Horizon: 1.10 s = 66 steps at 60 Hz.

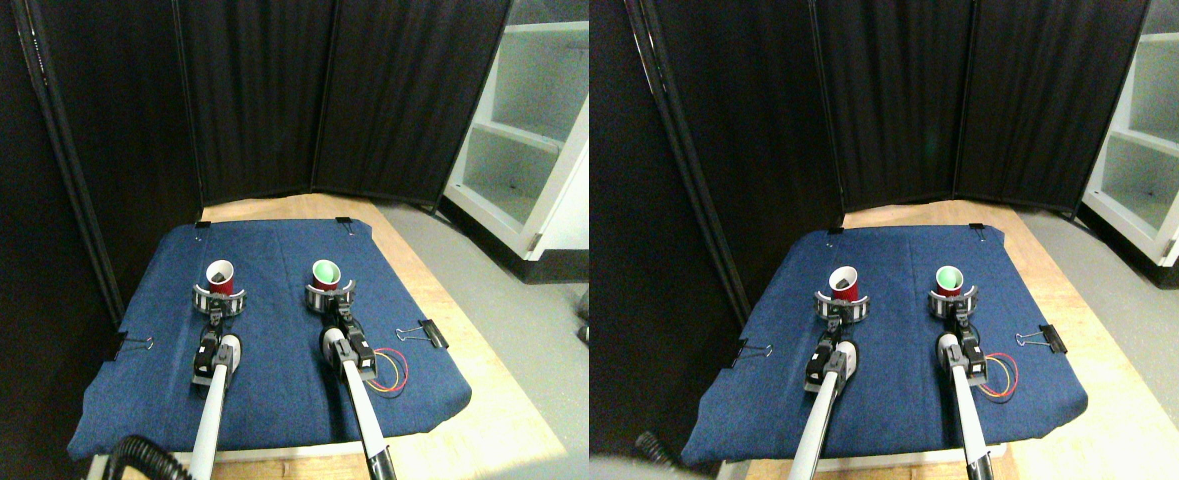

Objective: Pour (bimanual)

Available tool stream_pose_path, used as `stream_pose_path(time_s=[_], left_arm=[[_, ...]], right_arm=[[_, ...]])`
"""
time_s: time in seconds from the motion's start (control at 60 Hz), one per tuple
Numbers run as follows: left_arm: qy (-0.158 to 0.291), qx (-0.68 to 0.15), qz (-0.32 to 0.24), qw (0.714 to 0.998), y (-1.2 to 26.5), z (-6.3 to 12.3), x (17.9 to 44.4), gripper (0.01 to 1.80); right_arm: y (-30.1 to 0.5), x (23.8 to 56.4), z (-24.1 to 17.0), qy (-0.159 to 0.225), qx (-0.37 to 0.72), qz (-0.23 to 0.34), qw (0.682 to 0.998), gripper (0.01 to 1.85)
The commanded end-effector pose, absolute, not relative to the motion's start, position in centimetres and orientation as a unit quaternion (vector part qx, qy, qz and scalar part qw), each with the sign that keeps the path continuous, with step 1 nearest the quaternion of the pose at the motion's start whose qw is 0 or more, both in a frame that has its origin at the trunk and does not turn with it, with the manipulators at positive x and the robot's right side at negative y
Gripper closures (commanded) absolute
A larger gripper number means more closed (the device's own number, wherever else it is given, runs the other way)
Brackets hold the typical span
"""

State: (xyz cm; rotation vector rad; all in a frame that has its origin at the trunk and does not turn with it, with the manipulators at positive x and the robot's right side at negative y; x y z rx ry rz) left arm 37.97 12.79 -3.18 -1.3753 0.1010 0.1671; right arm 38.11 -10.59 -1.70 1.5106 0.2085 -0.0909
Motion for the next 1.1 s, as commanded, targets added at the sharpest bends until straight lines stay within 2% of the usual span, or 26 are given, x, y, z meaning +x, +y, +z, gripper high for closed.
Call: stream_pose_path(time_s=[0.017, 0.233, 0.35, 0.517, 0.717, 0.9, 0.983, 1.1], left_arm=[[0.043, -0.627, 0.064, 0.775, 13.1, -2.9, 38.5, 0.53], [0.045, -0.637, 0.066, 0.767, 13.4, -3.1, 39.2, 0.57], [0.047, -0.637, 0.067, 0.766, 13.4, -3.3, 39.6, 0.49], [0.043, -0.641, 0.071, 0.763, 13.2, -3.5, 40.0, 0.49], [0.044, -0.646, 0.074, 0.759, 13.0, -3.7, 40.5, 0.51], [0.050, -0.644, 0.080, 0.759, 13.0, -4.2, 41.0, 0.49], [0.050, -0.642, 0.084, 0.760, 13.0, -4.4, 41.2, 0.51], [0.043, -0.637, 0.091, 0.764, 12.8, -4.3, 41.4, 0.53]], right_arm=[[-10.1, 38.3, -1.2, 0.085, 0.694, -0.025, 0.715, 0.76], [-10.1, 38.3, -1.3, 0.085, 0.696, -0.026, 0.713, 0.75], [-10.0, 38.6, -1.6, 0.084, 0.695, -0.031, 0.714, 0.76], [-10.0, 39.1, -1.9, 0.083, 0.700, -0.028, 0.709, 0.74], [-10.1, 39.7, -2.0, 0.079, 0.708, -0.038, 0.701, 0.59], [-10.3, 40.3, -2.2, 0.080, 0.722, -0.041, 0.686, 0.66], [-10.4, 40.4, -2.5, 0.080, 0.722, -0.046, 0.685, 0.62], [-10.4, 40.5, -2.7, 0.079, 0.720, -0.046, 0.688, 0.65]])
